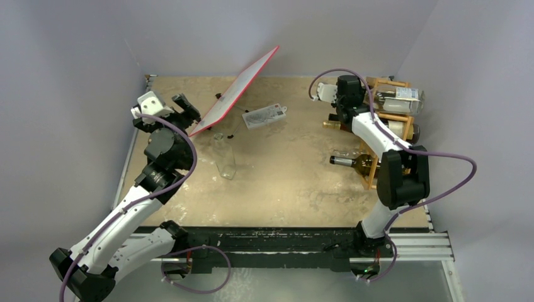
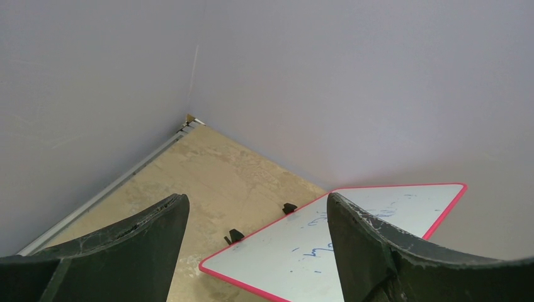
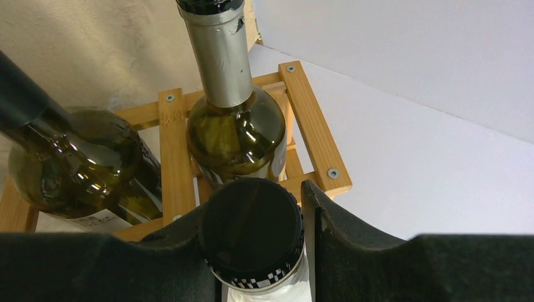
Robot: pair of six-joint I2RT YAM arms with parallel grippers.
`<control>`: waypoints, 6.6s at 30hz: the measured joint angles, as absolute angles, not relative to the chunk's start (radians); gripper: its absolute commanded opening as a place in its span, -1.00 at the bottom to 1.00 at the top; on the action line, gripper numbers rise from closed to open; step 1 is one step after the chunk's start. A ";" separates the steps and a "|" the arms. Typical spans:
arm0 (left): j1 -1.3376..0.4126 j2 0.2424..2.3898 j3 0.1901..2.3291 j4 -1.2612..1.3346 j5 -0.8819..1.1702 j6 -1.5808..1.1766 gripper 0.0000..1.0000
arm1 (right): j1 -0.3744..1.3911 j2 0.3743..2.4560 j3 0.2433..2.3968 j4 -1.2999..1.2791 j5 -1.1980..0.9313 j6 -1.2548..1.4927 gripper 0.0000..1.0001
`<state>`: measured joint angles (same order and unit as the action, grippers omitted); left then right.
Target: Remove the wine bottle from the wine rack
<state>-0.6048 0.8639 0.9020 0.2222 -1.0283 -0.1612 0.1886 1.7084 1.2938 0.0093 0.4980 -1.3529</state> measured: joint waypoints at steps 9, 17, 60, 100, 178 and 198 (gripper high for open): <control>-0.605 0.866 0.901 0.222 -1.028 -0.162 0.59 | 0.189 1.708 1.309 0.002 0.502 -1.341 -1.00; -0.605 0.868 0.901 0.222 -1.026 -0.162 0.59 | 0.189 1.672 1.325 -0.014 0.505 -1.301 -1.00; -0.605 0.880 0.901 0.218 -1.013 -0.165 0.60 | 0.229 1.592 1.545 -0.215 0.360 -0.950 -1.00; -0.605 0.886 0.901 0.200 -0.999 -0.173 0.60 | 0.352 1.519 1.753 -0.377 0.366 -0.864 -1.00; -0.604 0.880 0.901 0.220 -1.025 -0.138 0.62 | 0.814 1.603 1.082 0.418 -0.329 -0.134 -1.00; -0.604 0.891 0.901 0.221 -1.024 -0.137 0.62 | 0.831 1.629 1.083 0.522 -0.342 -0.115 0.99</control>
